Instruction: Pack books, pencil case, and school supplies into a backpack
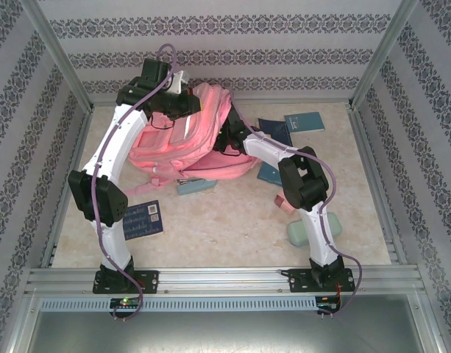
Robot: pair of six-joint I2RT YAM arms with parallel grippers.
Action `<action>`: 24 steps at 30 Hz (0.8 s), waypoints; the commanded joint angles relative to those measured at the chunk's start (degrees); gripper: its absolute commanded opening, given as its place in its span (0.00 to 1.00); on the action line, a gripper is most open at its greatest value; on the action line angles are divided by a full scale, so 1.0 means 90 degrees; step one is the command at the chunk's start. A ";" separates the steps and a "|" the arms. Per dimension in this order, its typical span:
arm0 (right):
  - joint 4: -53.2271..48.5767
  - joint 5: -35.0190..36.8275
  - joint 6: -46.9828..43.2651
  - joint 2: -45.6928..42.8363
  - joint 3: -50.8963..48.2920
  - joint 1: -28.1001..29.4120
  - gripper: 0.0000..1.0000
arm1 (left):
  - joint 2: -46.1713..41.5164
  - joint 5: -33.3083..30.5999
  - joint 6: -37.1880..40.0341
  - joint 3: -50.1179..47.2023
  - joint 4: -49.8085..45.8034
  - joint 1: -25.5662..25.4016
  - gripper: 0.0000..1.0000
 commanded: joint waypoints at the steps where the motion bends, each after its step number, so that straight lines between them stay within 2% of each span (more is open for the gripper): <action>1: 0.0215 -0.0037 -0.0021 -0.0055 0.0038 0.0044 0.12 | -0.0293 0.0323 0.0057 0.0005 0.0620 0.0025 0.00; 5: 0.0130 -0.0154 0.0068 0.0337 0.0497 0.0142 0.09 | -0.0303 0.0410 0.0058 -0.0019 0.0606 0.0025 0.00; 8: -0.0043 -0.0296 0.0115 0.0631 0.0903 0.0198 0.13 | -0.0349 0.0329 0.0161 -0.0078 0.0543 0.0029 0.00; 11: -0.0009 -0.0255 0.0102 0.0501 0.0786 0.0183 0.21 | -0.0406 -0.0254 0.0476 -0.0080 0.0254 0.0036 0.00; 14: -0.0008 -0.0092 -0.0157 0.0024 0.0302 0.0082 0.30 | -0.0430 -0.1051 0.0893 -0.0169 -0.0015 0.0083 0.00; 16: -0.0024 0.0036 -0.0368 -0.0400 -0.0146 -0.0017 0.33 | -0.0415 -0.1285 0.1152 -0.0309 -0.0036 0.0161 0.00; 20: -0.0007 0.0185 -0.0705 -0.1281 -0.1180 -0.0302 0.36 | -0.0231 -0.1868 0.1757 -0.0444 -0.0073 0.0201 0.00; 24: -0.0166 0.0292 -0.1141 -0.2123 -0.2081 -0.0613 0.39 | 0.0126 -0.2214 0.2005 -0.0427 -0.0015 0.0201 0.00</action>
